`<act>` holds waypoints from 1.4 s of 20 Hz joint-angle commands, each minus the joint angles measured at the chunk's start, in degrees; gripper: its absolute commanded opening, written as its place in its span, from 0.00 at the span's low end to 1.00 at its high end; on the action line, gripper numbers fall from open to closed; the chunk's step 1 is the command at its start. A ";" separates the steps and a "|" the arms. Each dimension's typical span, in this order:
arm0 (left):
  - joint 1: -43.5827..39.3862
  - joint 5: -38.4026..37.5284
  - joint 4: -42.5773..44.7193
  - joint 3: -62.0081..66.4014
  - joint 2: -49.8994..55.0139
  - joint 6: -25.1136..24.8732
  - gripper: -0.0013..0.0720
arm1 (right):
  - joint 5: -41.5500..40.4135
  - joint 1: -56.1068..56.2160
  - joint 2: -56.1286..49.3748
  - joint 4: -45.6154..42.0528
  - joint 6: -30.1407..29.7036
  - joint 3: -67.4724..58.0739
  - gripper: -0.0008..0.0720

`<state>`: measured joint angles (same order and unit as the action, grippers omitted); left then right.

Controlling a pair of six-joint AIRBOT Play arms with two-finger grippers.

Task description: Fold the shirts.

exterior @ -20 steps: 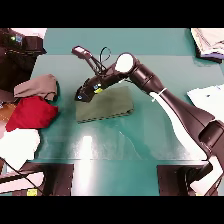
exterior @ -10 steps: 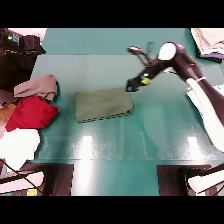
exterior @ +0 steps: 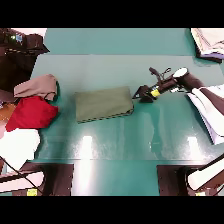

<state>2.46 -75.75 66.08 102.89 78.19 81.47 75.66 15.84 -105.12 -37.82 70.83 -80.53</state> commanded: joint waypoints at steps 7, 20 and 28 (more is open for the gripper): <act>0.02 -0.15 -0.61 0.00 0.37 -0.55 0.06 | -2.69 12.81 -8.79 3.72 -1.42 -11.50 0.57; -12.83 3.08 -3.93 0.00 0.39 -0.94 0.06 | 4.13 -8.13 11.37 -10.88 1.81 -15.78 0.03; -22.64 10.38 -3.91 0.00 0.37 -0.92 0.06 | 3.06 -37.53 18.73 -16.76 3.19 -15.80 0.03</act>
<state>-17.32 -67.79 62.06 102.89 78.54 80.53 79.31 -12.32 -87.77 -52.90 73.41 -96.29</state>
